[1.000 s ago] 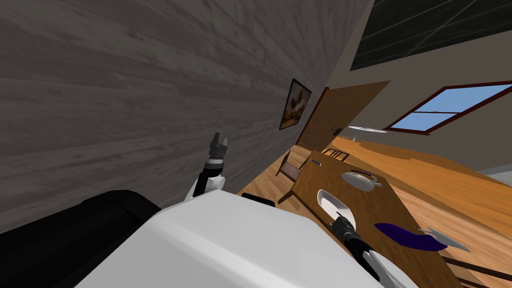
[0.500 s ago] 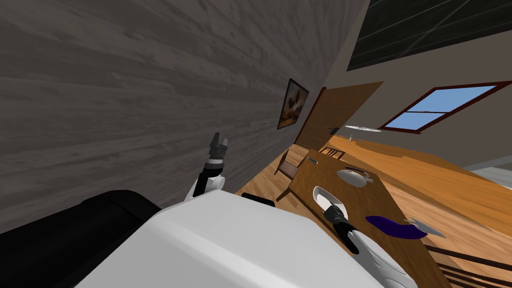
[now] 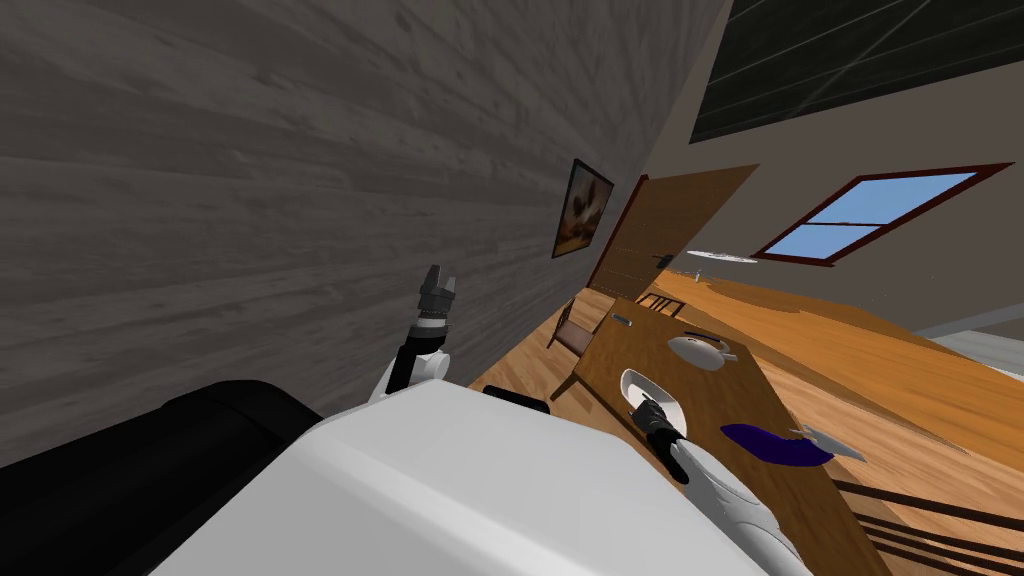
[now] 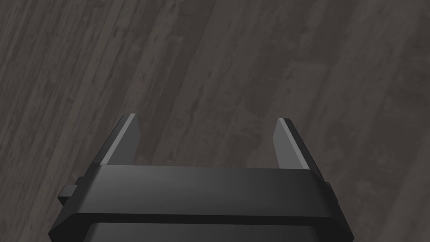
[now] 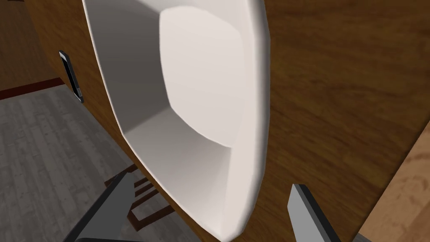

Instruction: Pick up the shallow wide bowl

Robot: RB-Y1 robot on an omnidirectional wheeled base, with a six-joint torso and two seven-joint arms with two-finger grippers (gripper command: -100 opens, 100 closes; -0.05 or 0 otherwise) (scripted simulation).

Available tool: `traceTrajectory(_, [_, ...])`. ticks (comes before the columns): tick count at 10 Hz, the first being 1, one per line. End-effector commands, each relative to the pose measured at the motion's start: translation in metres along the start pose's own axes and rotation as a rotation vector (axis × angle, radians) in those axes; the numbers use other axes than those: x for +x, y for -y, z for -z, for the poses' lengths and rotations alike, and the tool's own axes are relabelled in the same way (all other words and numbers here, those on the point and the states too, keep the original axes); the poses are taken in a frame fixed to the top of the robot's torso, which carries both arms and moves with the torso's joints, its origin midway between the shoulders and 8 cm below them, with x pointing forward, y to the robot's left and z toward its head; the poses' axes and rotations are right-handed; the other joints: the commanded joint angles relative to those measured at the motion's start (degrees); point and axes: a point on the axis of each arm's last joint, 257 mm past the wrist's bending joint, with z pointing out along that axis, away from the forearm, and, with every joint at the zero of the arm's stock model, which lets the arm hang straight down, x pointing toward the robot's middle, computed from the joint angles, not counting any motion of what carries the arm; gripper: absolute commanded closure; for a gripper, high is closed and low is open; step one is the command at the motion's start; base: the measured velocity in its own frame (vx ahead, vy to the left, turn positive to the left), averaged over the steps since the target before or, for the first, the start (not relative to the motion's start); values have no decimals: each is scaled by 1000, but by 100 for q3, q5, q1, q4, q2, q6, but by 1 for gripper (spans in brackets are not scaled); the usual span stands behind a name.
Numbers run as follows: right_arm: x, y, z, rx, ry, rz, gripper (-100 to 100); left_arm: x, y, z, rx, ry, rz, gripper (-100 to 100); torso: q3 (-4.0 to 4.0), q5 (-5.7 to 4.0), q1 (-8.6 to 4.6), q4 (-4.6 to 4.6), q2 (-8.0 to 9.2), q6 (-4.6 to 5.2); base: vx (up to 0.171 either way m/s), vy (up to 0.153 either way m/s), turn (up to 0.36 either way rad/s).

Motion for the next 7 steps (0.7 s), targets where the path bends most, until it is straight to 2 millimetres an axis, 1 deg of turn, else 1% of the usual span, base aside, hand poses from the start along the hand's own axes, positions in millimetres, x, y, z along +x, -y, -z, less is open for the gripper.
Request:
traceTrajectory(1, [-18, 16, -9, 26, 5, -22, -100, 0, 0, 0, 0, 0, 0, 0, 0, 0, 0, 0, 0, 0, -29, -41, -59])
traceTrajectory(2, [-18, 15, -9, 24, 6, -21, -100, 0, 0, 0, 0, 0, 0, 0, 1, 1, -5, 1, 2, 0, -37, -44, -23])
traceTrajectory(3, [-23, 2, -9, 0, 15, 2, -100, 0, 0, 0, 0, 0, 0, 0, 3, 1, -6, 1, 5, 0, -21, -24, 7])
traceTrajectory(4, [-37, 26, -16, 39, 11, -39, -100, 0, 0, 0, 0, 0, 0, 0, 1, 1, 0, 1, 2, 0, -28, -49, -56])
traceTrajectory(6, [-45, 0, -15, -7, 25, 9, -100, 0, 0, 0, 0, 0, 0, 0, 2, 0, -7, 1, 4, 0, -26, -33, -6])
traceTrajectory(7, [-47, -8, -15, -21, 30, 22, -100, 0, 0, 0, 0, 0, 0, 0, 1, 1, 1, 0, 2, 1, -5, -2, 1])
